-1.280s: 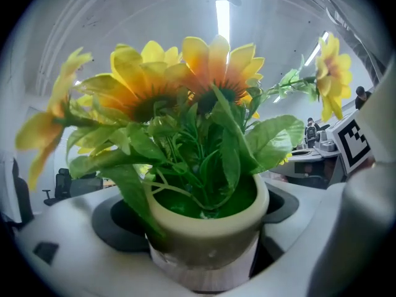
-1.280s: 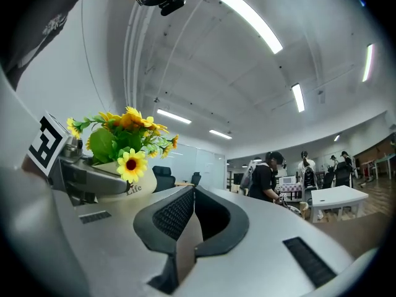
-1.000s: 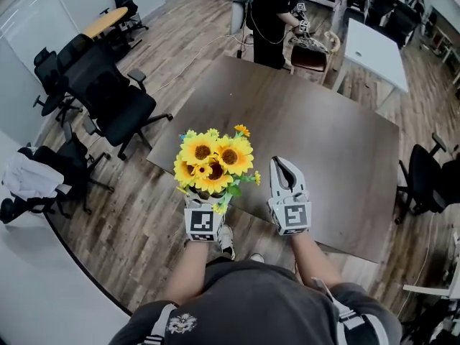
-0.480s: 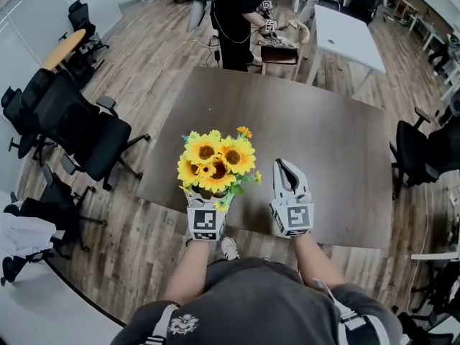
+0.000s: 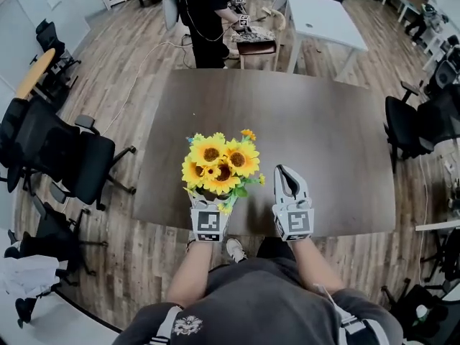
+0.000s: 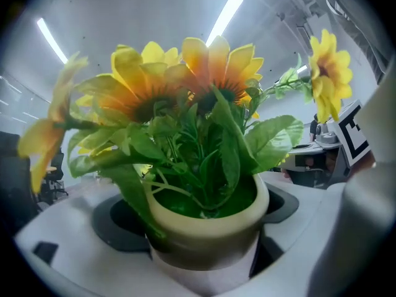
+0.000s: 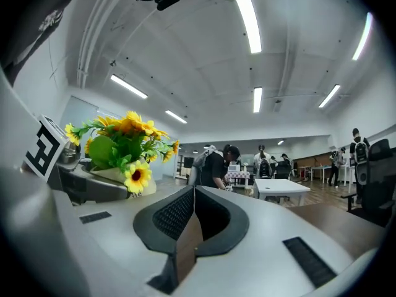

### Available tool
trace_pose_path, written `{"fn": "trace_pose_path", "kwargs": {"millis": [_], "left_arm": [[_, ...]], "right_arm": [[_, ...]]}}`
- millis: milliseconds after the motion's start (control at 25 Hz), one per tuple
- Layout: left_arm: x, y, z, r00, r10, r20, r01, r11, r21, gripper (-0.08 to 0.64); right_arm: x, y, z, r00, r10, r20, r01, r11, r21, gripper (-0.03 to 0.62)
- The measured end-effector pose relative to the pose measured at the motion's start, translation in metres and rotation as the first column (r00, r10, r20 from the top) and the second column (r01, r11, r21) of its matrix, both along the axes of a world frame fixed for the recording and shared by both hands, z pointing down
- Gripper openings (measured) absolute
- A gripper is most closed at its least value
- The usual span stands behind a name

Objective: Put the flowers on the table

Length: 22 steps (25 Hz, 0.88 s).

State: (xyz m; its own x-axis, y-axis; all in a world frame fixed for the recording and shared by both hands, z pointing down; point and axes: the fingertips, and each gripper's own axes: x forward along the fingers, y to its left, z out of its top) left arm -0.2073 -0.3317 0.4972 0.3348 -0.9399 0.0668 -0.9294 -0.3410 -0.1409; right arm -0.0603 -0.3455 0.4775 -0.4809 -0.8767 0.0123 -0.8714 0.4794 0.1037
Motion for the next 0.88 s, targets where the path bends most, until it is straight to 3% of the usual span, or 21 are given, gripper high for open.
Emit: {"fn": "trace_pose_path", "kwargs": {"millis": [880], "left_arm": [[0.047,-0.07,0.115,0.993,0.116,0.017,-0.112,0.983,-0.143,0.526]], "right_arm": [[0.029,-0.049,0.086,0.993,0.001,-0.115,-0.017,0.991,-0.133,0.025]]}}
